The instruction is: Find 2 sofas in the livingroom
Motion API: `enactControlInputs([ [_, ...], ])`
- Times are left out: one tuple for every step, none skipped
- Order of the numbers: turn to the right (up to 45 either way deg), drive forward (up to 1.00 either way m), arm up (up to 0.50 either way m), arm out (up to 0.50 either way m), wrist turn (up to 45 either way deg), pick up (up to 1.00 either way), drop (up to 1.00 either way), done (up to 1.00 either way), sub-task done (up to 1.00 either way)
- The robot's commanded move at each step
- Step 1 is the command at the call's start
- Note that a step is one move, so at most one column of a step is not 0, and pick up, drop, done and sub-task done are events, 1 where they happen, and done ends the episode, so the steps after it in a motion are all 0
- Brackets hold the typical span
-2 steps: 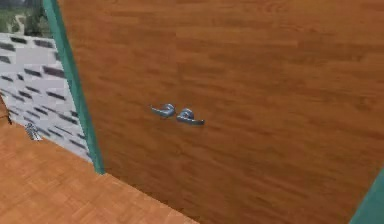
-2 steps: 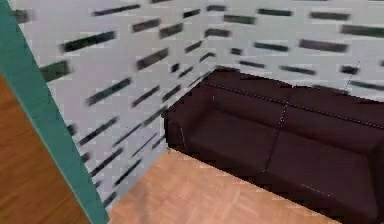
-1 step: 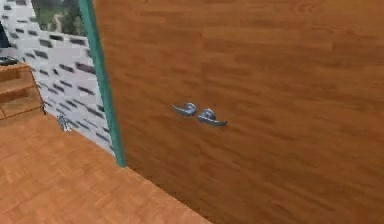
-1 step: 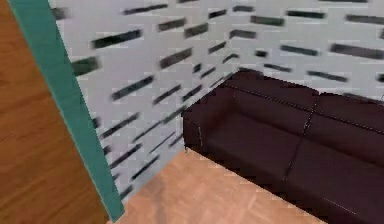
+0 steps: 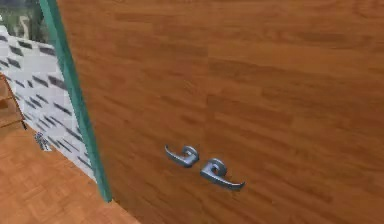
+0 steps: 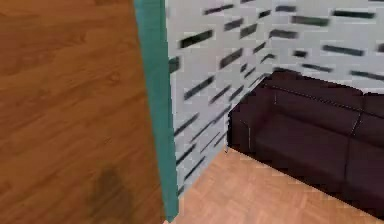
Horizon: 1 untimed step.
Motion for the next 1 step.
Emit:
enactControlInputs([
  [-45.0, 0.00, 0.00, 0.00, 0.0, 0.00, 0.00, 0.00, 0.00],
])
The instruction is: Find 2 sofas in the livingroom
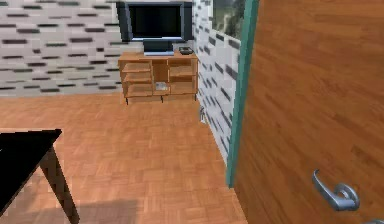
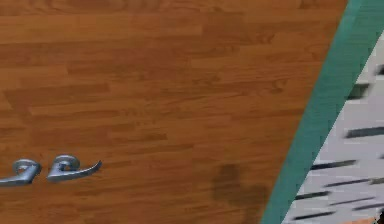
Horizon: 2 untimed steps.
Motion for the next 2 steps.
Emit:
enactControlInputs([
  [-15.0, 0.00, 0.00, 0.00, 0.0, 0.00, 0.00, 0.00, 0.00],
  [0.0, 1.00, 0.00, 0.00, 0.0, 0.00, 0.00, 0.00, 0.00],
])
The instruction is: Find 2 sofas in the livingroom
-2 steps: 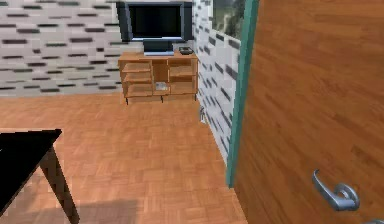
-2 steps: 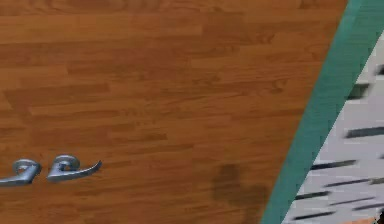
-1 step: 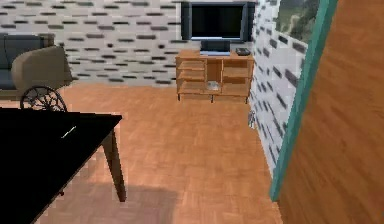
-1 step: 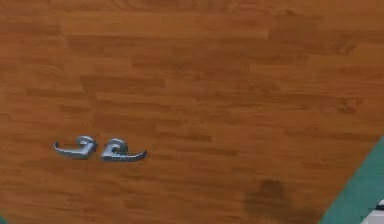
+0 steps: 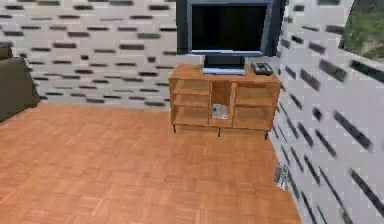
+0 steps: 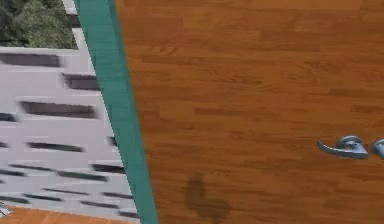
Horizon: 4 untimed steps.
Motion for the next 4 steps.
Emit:
enactControlInputs([
  [-6.0, 0.00, 0.00, 0.00, 0.0, 0.00, 0.00, 0.00, 0.00],
  [0.0, 0.35, 0.00, 0.00, 0.0, 0.00, 0.00, 0.00, 0.00],
  [-39.0, 0.00, 0.00, 0.00, 0.0, 0.00, 0.00, 0.00, 0.00],
  [0.0, 1.00, 0.00, 0.00, 0.0, 0.00, 0.00, 0.00, 0.00],
])
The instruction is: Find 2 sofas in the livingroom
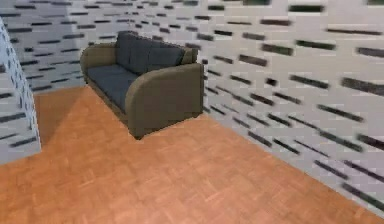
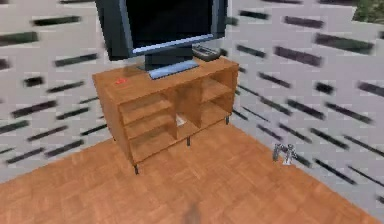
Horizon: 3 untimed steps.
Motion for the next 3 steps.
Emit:
enactControlInputs([
  [-12.0, 0.00, 0.00, 0.00, 0.0, 0.00, 0.00, 0.00, 0.00],
  [0.0, 0.15, 0.00, 0.00, 0.0, 0.00, 0.00, 0.00, 0.00],
  [-24.0, 0.00, 0.00, 0.00, 0.0, 0.00, 0.00, 0.00, 0.00],
])
